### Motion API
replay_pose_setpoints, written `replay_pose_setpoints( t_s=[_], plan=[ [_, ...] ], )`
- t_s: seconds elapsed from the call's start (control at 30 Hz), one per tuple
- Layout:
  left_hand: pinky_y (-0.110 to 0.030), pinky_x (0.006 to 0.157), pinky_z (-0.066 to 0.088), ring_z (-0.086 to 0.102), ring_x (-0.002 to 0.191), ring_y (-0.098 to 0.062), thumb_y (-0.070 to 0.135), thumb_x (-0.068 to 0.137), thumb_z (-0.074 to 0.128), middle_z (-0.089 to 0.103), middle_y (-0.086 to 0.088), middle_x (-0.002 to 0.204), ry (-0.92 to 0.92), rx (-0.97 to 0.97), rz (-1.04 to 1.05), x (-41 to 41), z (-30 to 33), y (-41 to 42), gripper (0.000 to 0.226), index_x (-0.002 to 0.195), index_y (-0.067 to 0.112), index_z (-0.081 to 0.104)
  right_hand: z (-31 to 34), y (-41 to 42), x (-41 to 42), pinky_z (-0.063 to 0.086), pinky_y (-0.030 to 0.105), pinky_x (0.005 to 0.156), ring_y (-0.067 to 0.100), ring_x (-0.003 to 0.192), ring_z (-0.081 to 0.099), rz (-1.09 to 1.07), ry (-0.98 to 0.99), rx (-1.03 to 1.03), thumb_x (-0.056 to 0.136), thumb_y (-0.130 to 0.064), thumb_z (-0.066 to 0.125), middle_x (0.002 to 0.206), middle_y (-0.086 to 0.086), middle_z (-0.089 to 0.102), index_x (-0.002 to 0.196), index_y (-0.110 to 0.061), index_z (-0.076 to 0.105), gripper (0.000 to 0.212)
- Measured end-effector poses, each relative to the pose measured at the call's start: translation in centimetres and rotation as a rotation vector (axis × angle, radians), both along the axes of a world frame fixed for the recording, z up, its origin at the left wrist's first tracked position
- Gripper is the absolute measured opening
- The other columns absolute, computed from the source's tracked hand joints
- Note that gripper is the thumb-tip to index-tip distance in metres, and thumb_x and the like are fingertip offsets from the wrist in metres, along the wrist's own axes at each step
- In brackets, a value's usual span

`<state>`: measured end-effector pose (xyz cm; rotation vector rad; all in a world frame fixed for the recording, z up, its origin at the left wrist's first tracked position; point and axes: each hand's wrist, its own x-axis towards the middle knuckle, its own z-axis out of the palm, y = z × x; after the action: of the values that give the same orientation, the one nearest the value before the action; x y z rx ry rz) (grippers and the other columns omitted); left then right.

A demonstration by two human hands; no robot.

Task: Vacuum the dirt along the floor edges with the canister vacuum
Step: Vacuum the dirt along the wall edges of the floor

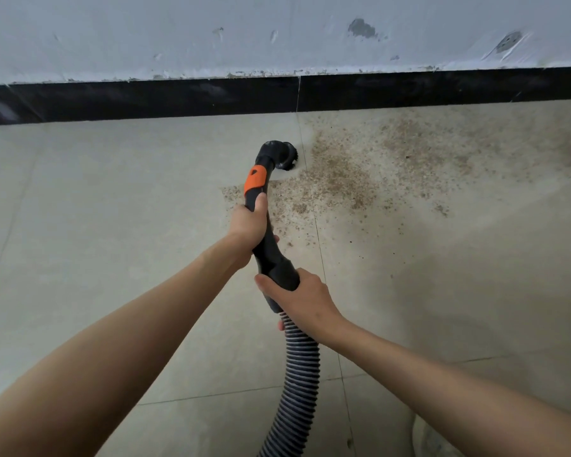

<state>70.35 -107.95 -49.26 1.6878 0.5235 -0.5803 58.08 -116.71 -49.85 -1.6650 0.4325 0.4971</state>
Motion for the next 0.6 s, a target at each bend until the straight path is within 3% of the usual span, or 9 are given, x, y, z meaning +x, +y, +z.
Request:
replay_pose_setpoints(
  t_s=[0.07,0.17,0.27,0.4,0.5,0.6],
  plan=[
    [-0.028,0.05,0.049,0.056,0.049,-0.018,0.042,0.1,0.036,0.05,-0.009,0.079,-0.007,0.032,-0.045,-0.3,-0.1,0.4,0.034,0.106,0.008,0.042,-0.1,0.3,-0.2,0.05,0.016,0.048,0.008,0.045,0.061,0.026,0.042,0.043,0.085,-0.045,0.069,0.055,-0.01,0.062,0.078,-0.021,0.054,0.029],
    [-0.028,0.049,0.048,0.057,0.053,-0.019,0.042,0.1,0.035,0.052,-0.009,0.082,-0.001,0.04,-0.086,-1.1,-0.3,1.0,0.035,0.109,0.009,0.04,-0.1,0.7,-0.9,0.053,0.018,0.054,0.009,0.057,0.066,0.048,0.133,0.061,0.086,-0.052,0.066,0.082,0.0,0.067,0.091,-0.023,0.053,0.032],
    [-0.032,0.055,0.049,0.057,0.057,-0.021,0.042,0.1,0.036,0.052,-0.009,0.081,0.041,-0.017,-0.066,-2.9,-0.6,1.5,0.035,0.11,0.008,0.039,0.0,0.7,-2.3,0.054,0.022,0.068,0.01,0.082,0.068,0.069,0.215,0.004,0.085,-0.058,0.062,0.097,-0.001,0.067,0.102,-0.022,0.052,0.041],
    [-0.034,0.058,0.05,0.055,0.059,-0.021,0.04,0.101,0.036,0.051,-0.01,0.083,0.073,-0.08,-0.041,-4.4,-0.6,1.3,0.034,0.111,0.008,0.039,1.1,0.3,-3.3,0.053,0.024,0.077,0.009,0.093,0.064,0.058,0.246,-0.021,0.089,-0.052,0.061,0.102,-0.005,0.064,0.113,-0.021,0.049,0.04],
    [-0.034,0.058,0.049,0.054,0.059,-0.022,0.04,0.1,0.037,0.05,-0.011,0.083,0.08,-0.105,-0.05,-4.2,-0.2,1.1,0.033,0.109,0.008,0.04,1.7,0.8,-3.3,0.056,0.04,0.09,0.021,0.096,0.066,0.044,0.206,-0.046,0.091,-0.05,0.059,0.105,0.003,0.065,0.115,-0.02,0.047,0.04],
    [-0.032,0.054,0.047,0.053,0.056,-0.021,0.039,0.101,0.037,0.05,-0.01,0.077,0.045,-0.128,-0.047,-3.7,0.3,0.8,0.031,0.094,0.009,0.042,2.1,0.9,-2.5,0.056,0.049,0.09,0.028,0.092,0.068,0.033,0.172,-0.11,0.09,-0.05,0.058,0.101,0.009,0.066,0.106,-0.021,0.049,0.034]
  ],
)
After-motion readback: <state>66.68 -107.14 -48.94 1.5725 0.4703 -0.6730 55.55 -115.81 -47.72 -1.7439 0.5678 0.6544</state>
